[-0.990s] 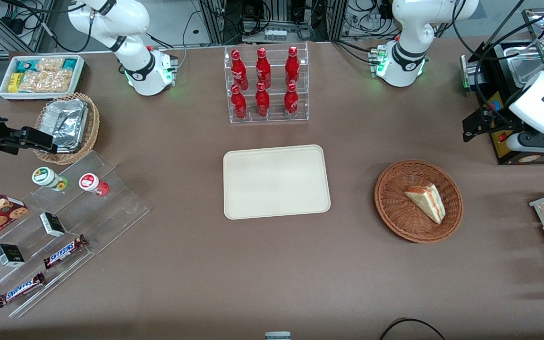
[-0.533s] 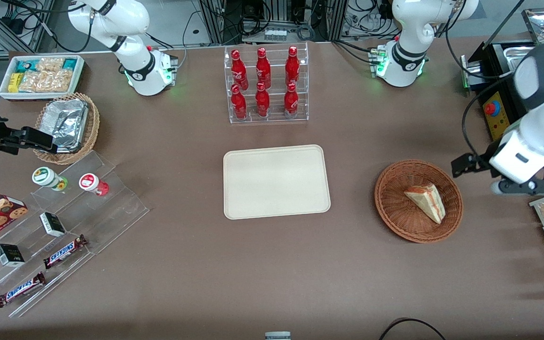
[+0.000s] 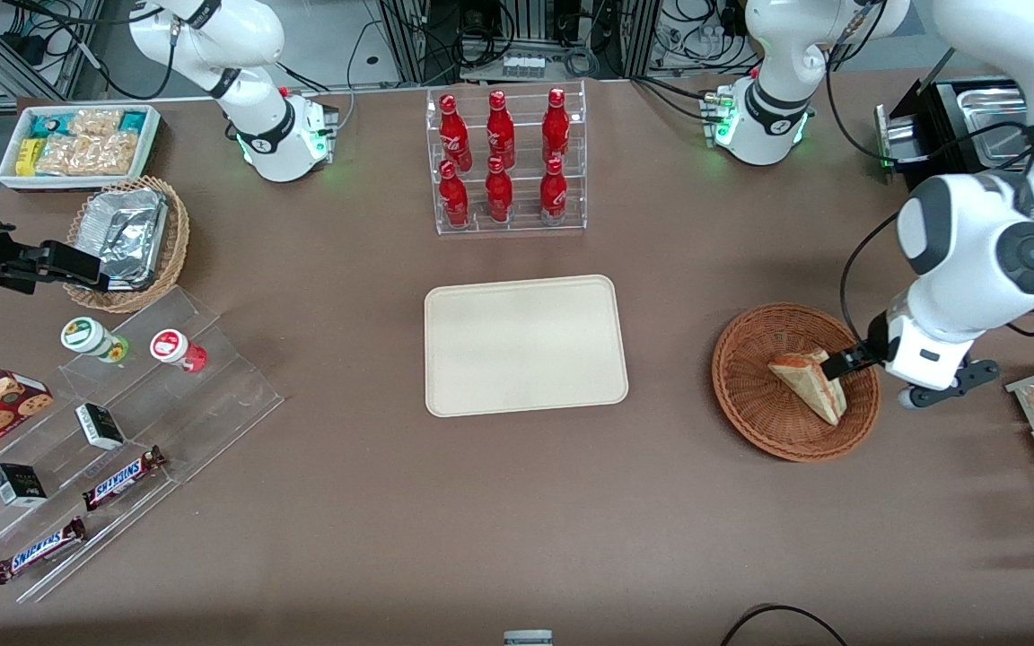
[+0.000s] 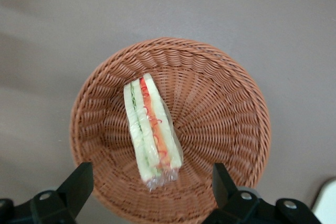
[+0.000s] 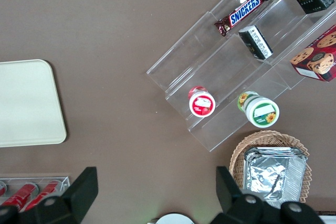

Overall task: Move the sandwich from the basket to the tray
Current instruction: 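Move the left gripper down over the sandwich in the wicker basket, then close the left gripper on the wrapped sandwich and lift it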

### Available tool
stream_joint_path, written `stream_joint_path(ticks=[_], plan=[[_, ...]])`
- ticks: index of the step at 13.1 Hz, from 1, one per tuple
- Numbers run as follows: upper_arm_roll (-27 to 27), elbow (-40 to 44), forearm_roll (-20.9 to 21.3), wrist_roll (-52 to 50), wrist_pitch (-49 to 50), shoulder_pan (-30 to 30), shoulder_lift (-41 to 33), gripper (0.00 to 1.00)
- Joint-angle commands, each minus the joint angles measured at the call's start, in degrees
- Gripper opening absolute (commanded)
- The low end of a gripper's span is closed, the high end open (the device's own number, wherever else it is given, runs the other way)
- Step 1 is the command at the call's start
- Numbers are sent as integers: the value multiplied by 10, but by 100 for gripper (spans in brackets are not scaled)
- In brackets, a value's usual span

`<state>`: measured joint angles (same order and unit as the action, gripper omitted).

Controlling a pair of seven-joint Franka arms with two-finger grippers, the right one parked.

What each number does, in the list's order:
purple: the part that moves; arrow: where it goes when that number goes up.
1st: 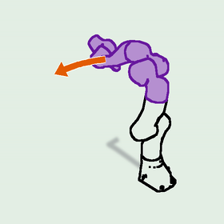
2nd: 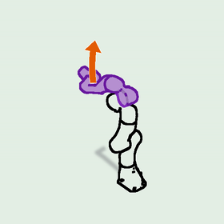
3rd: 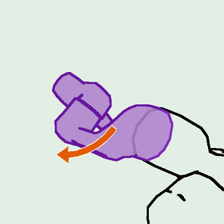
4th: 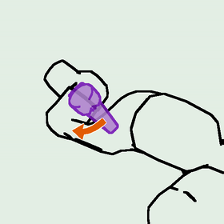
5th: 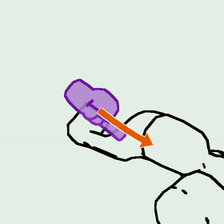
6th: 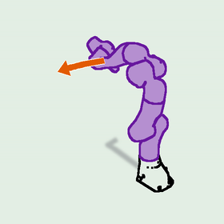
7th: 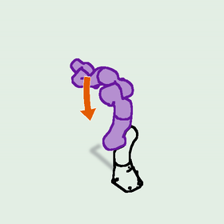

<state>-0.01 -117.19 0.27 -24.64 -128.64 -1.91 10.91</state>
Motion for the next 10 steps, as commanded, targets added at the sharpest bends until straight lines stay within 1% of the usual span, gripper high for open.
stream_joint_path(ticks=[1, 3, 10], plan=[[-1, -57, 3, -37, -54, 1, -10, 100], [-1, -74, 3, -66, -85, 0, 3, 100], [-2, -75, 3, -69, -111, -2, 38, 100]])
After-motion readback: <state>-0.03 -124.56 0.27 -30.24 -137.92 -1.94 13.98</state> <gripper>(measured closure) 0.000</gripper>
